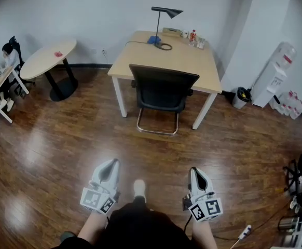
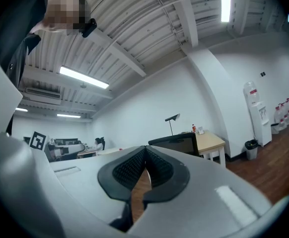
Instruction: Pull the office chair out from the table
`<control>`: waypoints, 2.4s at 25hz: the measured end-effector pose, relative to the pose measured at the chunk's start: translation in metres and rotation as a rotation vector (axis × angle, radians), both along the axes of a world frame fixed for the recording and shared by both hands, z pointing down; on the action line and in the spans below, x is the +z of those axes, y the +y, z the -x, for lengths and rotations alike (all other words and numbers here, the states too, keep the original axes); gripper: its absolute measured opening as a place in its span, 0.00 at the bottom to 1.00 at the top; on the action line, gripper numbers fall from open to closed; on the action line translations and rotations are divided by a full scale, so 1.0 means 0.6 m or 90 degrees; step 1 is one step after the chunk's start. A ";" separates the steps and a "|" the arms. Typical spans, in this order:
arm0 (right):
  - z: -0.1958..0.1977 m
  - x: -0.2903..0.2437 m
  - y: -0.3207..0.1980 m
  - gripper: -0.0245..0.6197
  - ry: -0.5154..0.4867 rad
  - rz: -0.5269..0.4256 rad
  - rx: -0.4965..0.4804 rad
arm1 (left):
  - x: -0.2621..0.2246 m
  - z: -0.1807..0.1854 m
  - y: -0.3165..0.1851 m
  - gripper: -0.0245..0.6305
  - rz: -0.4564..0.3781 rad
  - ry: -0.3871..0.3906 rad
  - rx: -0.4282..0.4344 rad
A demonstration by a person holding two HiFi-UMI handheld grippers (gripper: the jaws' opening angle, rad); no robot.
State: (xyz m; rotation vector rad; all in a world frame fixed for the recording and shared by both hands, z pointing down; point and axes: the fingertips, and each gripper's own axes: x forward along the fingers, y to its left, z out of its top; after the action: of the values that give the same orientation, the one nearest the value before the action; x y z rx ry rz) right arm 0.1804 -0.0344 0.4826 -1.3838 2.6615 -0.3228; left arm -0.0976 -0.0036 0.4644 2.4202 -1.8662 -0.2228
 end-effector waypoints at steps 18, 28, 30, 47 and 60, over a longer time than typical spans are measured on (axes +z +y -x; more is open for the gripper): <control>0.110 -0.019 -0.255 0.06 0.017 -0.029 0.010 | -0.004 0.095 -0.275 0.05 -0.021 -0.002 0.049; 0.152 -0.001 -0.321 0.06 0.069 -0.013 0.002 | -0.008 0.154 -0.353 0.05 -0.027 0.045 0.050; 0.150 0.005 -0.339 0.06 0.069 -0.004 0.012 | -0.005 0.156 -0.369 0.05 -0.024 0.040 0.055; 0.162 0.026 -0.590 0.06 0.091 0.003 -0.023 | -0.002 0.137 -0.596 0.05 -0.009 0.048 0.090; 0.138 0.022 -0.801 0.12 0.126 -0.025 -0.029 | -0.007 0.116 -0.804 0.05 -0.029 -0.020 0.076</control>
State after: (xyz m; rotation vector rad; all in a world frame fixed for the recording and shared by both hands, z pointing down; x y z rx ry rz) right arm 0.0977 -0.5149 0.4959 -1.4144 2.8433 -0.1441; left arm -0.1674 -0.4860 0.4603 2.5699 -1.7388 -0.2233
